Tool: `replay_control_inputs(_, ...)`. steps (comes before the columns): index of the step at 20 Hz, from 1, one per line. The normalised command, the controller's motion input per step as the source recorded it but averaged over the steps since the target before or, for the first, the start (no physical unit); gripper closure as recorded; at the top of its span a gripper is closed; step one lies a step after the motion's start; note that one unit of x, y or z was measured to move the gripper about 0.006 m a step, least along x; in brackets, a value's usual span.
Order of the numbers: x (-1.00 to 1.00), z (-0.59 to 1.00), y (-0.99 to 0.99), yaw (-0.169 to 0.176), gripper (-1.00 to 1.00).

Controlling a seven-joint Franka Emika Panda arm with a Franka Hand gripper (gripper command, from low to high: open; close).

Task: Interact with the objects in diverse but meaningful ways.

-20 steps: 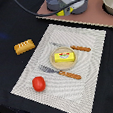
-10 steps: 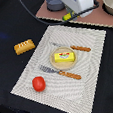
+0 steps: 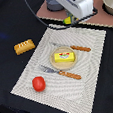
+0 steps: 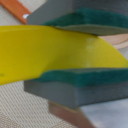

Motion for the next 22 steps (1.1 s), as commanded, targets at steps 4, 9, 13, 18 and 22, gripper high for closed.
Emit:
replay_control_inputs(4,0.11,-0.26,0.20,0.008,1.00)
replay_control_inputs(9,0.02,-0.16,0.07,0.000,1.00)
replay_control_inputs(13,0.03,-0.23,0.17,0.010,1.00)
replay_control_inputs(18,0.02,-0.22,0.20,0.017,1.00)
replay_control_inputs(22,0.00,-0.19,0.19,0.015,1.00)
